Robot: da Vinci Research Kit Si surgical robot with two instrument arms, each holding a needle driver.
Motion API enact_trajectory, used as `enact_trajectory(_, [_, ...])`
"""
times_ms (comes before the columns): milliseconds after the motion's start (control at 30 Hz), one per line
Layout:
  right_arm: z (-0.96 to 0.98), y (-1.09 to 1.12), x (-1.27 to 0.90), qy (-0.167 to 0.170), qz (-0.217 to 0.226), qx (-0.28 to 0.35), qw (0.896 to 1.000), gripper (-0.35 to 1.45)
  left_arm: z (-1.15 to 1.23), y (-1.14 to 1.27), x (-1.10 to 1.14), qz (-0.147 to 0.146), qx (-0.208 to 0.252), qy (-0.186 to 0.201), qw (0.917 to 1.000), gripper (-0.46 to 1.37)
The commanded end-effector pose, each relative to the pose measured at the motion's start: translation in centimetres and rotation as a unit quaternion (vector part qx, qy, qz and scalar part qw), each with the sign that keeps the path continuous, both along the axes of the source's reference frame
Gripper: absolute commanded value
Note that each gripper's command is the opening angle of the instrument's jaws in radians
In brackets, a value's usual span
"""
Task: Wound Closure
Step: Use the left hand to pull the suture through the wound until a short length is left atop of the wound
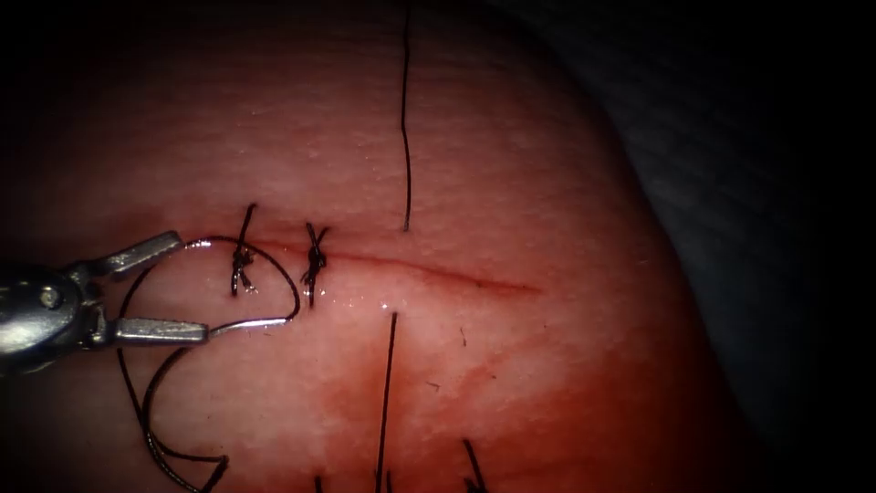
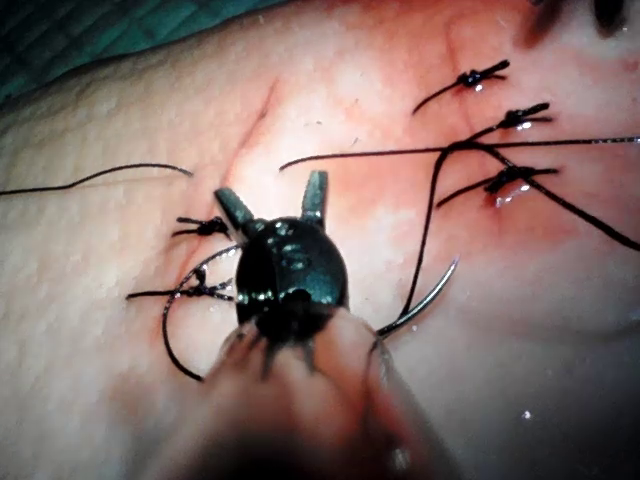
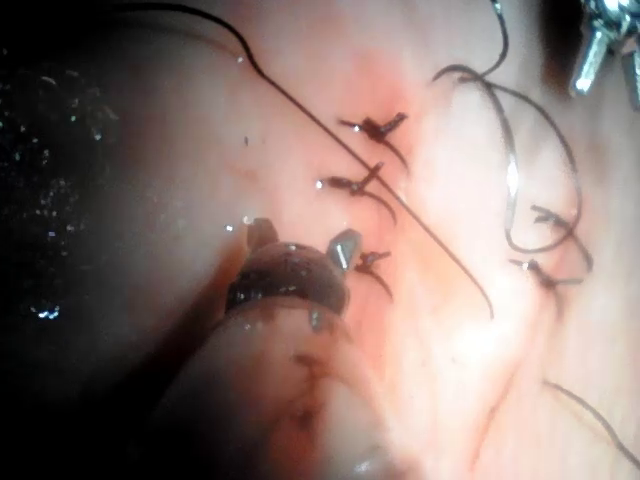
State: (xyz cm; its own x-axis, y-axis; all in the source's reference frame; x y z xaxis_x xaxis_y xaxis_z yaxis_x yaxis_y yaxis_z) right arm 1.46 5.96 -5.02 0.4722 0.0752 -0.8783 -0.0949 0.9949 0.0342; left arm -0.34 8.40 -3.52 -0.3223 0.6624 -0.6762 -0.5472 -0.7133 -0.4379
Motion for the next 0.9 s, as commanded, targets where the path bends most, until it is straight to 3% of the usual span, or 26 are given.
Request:
enact_trajectory(33, [0.03, 0.02, -0.01, 0.002, 0.005, 0.0, 1.0, 1.4, 0.0, 0.0, 0.0, 0.001, 0.0, -0.001, 1.0, 0.53])
enact_trajectory(67, [0.18, 0.16, -0.07, 0.002, 0.02, -0.005, 1.0, 1.39, 0.0, 0.0, -0.01, 0.0, 0.0, 0.0, 1.0, 0.53])
enact_trajectory(200, [0.5, 0.4, -0.04, -0.008, 0.034, -0.008, 0.999, 1.37, 0.0, -0.01, -0.01, 0.001, 0.001, 0.0, 1.0, 0.52])
enact_trajectory(367, [1.07, 0.73, 0.25, -0.006, 0.041, -0.01, 0.999, 1.37, 0.0, -0.01, -0.01, 0.002, 0.0, 0.0, 1.0, 0.53])
enact_trajectory(467, [1.29, 0.84, 0.42, -0.002, 0.042, -0.012, 0.999, 1.37, 0.0, -0.01, -0.01, 0.002, 0.0, 0.0, 1.0, 0.53])
enact_trajectory(667, [1.55, 1.0, 0.64, -0.001, 0.048, -0.015, 0.999, 1.37, 0.0, -0.01, 0.0, 0.002, 0.0, 0.0, 1.0, 0.53])
enact_trajectory(900, [1.64, 1.04, 0.85, 0.0, 0.051, -0.015, 0.999, 1.38, 0.0, -0.01, 0.0, 0.002, 0.0, 0.0, 1.0, 0.53])
